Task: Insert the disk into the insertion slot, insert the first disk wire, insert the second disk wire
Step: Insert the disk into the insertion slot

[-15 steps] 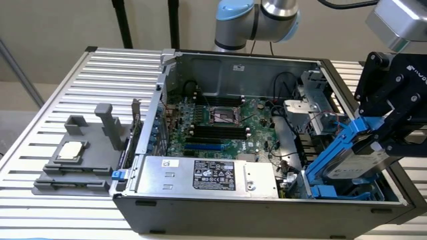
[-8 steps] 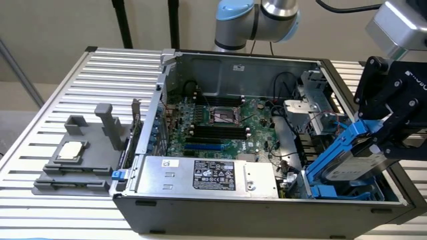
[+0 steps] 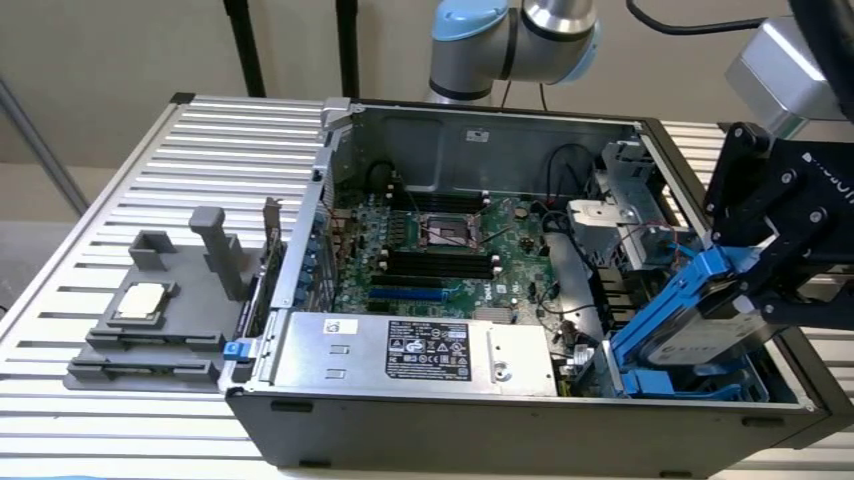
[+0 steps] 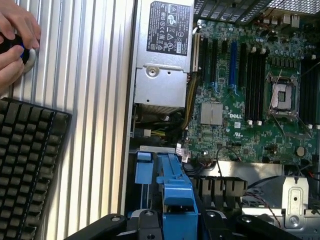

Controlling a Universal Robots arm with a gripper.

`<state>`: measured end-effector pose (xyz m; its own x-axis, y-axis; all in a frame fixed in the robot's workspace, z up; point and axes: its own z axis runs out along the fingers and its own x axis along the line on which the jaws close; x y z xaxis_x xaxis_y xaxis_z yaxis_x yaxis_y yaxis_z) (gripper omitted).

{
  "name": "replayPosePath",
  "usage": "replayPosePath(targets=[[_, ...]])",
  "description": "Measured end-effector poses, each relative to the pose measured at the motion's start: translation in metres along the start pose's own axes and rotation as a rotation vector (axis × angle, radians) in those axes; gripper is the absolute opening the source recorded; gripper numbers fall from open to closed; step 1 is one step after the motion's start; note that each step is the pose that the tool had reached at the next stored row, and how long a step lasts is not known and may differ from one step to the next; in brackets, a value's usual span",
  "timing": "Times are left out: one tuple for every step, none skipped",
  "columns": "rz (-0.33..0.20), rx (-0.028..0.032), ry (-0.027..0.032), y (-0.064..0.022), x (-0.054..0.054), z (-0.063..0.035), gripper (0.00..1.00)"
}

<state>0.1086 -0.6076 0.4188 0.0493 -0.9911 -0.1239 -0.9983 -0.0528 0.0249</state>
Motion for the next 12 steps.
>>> replayPosePath(targets=[[-0.002, -0.0003, -0.0002, 0.0000, 0.0001, 0.0010, 0.32], [-0.004, -0.0005, -0.0002, -0.0001, 0.0002, 0.0018, 0.32], [-0.006, -0.0007, -0.0001, -0.0001, 0.0003, 0.0024, 0.32], [-0.007, -0.0009, -0.0001, -0.0001, 0.0003, 0.0029, 0.32], [-0.009, -0.0011, 0.0000, -0.0001, 0.0004, 0.0033, 0.32], [-0.010, -0.0011, -0.0009, -0.0002, 0.0004, 0.0036, 0.34], [-0.011, -0.0013, -0.0002, -0.0002, 0.0004, 0.0035, 0.34], [-0.012, -0.0015, -0.0002, -0.0002, 0.0004, 0.0035, 0.34], [-0.012, -0.0016, -0.0002, -0.0002, 0.0004, 0.0035, 0.40], [-0.013, -0.0017, 0.0000, -0.0001, 0.0004, 0.0035, 0.40], [-0.014, -0.0018, 0.0000, -0.0001, 0.0004, 0.0035, 0.40], [-0.014, -0.0019, 0.0000, -0.0001, 0.0005, 0.0035, 0.40]])
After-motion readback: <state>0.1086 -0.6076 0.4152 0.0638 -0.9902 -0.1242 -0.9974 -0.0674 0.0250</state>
